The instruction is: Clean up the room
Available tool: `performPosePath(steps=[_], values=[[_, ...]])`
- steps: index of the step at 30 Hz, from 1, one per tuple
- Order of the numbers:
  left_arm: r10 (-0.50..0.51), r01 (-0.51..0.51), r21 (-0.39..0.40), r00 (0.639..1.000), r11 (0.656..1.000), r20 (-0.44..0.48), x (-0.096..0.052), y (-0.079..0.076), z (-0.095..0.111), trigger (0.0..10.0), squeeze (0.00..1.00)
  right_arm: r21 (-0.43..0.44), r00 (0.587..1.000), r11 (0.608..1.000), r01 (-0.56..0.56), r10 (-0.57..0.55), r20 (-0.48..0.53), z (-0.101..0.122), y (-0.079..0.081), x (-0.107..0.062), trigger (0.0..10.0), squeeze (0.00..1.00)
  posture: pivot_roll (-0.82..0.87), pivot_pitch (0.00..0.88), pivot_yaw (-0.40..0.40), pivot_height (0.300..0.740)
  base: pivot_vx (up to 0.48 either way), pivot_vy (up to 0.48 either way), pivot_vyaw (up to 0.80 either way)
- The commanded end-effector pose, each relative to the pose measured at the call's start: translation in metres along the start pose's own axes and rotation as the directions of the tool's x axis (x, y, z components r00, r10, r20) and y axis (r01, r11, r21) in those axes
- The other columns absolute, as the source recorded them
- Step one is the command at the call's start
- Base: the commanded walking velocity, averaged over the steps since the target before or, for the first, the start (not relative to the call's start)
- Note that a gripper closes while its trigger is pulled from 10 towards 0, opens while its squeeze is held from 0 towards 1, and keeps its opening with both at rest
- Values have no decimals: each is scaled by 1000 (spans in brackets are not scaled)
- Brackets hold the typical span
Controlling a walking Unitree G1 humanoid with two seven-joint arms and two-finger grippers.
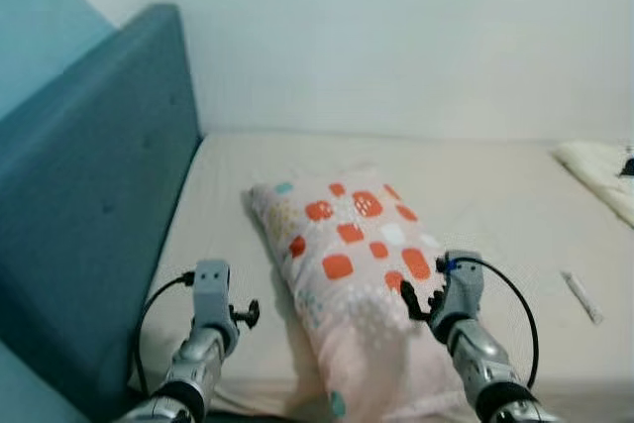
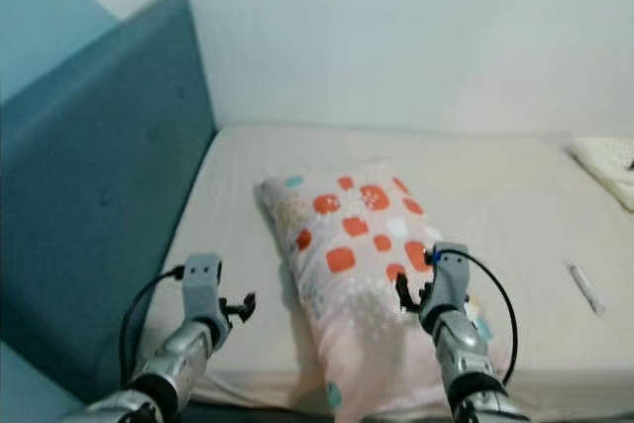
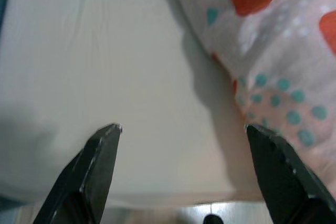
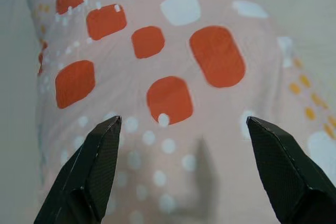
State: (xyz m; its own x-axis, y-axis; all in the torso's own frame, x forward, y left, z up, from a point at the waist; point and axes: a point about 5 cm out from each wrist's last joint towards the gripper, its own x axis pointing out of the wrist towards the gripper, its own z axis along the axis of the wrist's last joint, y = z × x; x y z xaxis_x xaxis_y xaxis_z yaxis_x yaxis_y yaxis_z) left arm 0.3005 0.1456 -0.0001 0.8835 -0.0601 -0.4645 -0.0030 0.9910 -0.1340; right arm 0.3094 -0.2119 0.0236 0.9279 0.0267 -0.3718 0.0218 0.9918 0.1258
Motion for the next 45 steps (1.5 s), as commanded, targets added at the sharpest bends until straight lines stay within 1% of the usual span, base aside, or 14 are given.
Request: performPosePath(steps=[1,3,6,9,11,14,19,27,28,31,35,40,41,45], values=[[22,-23,-35,1000,999,-13,1,0,1,10000,0,7,998,1000,-28,28,51,14,2,4,10000,0,80,26,-31,740,0,0,-750],[29,-30,-47,999,998,-14,2,0,2,10000,0,8,997,999,-43,42,63,17,4,5,10000,0,80,26,-31,740,0,0,-750],[3,-3,-28,1000,1000,-10,2,-4,4,10000,0,-6,991,996,-89,89,95,26,12,7,10000,0,79,26,-23,740,0,0,-756],[1,-1,-16,1000,1000,-14,2,-5,3,10000,0,-10,989,994,-105,106,103,28,15,8,10000,0,79,26,-23,740,0,0,-756],[9,-9,-14,1000,1000,-21,2,-4,2,10000,0,-11,987,993,-116,117,108,29,17,8,10000,0,78,27,-20,740,0,0,-756],[74,-75,-14,996,997,-47,1,5,-2,10000,0,-48,982,989,-141,146,118,32,22,9,10000,0,77,29,-19,740,0,0,-756],[99,-102,-38,993,994,-65,0,9,-3,10000,0,-79,979,986,-148,158,128,32,26,9,10000,0,76,31,-19,740,0,-87,0],[116,-120,-56,990,991,-80,2,5,-1,10000,0,-102,970,975,-198,209,120,29,41,9,10000,0,77,31,-19,740,0,-460,0],[127,-133,-83,989,988,-80,3,5,0,10000,0,-113,967,971,-212,225,117,28,45,9,10000,0,77,31,-19,740,0,0,0],[126,-133,-96,989,987,-76,3,4,1,10000,0,-119,965,968,-220,233,116,28,48,8,10000,0,74,26,-21,740,0,0,0],[129,-136,-127,990,983,-57,5,3,9,10000,0,-127,960,963,-239,254,119,28,53,8,10000,0,73,21,-24,740,0,0,0],[137,-140,-135,990,981,-36,7,5,16,10000,0,-129,951,957,-261,278,133,30,57,8,10000,0,73,16,-26,740,0,0,0],[138,-141,-145,990,979,-29,7,6,18,10000,0,-129,948,954,-269,286,138,31,58,7,10000,0,73,16,-26,740,0,-292,0],[140,-143,-130,990,981,-31,8,7,21,10000,0,-150,930,940,-307,330,164,34,63,5,10000,0,71,15,-25,740,0,-480,0]])
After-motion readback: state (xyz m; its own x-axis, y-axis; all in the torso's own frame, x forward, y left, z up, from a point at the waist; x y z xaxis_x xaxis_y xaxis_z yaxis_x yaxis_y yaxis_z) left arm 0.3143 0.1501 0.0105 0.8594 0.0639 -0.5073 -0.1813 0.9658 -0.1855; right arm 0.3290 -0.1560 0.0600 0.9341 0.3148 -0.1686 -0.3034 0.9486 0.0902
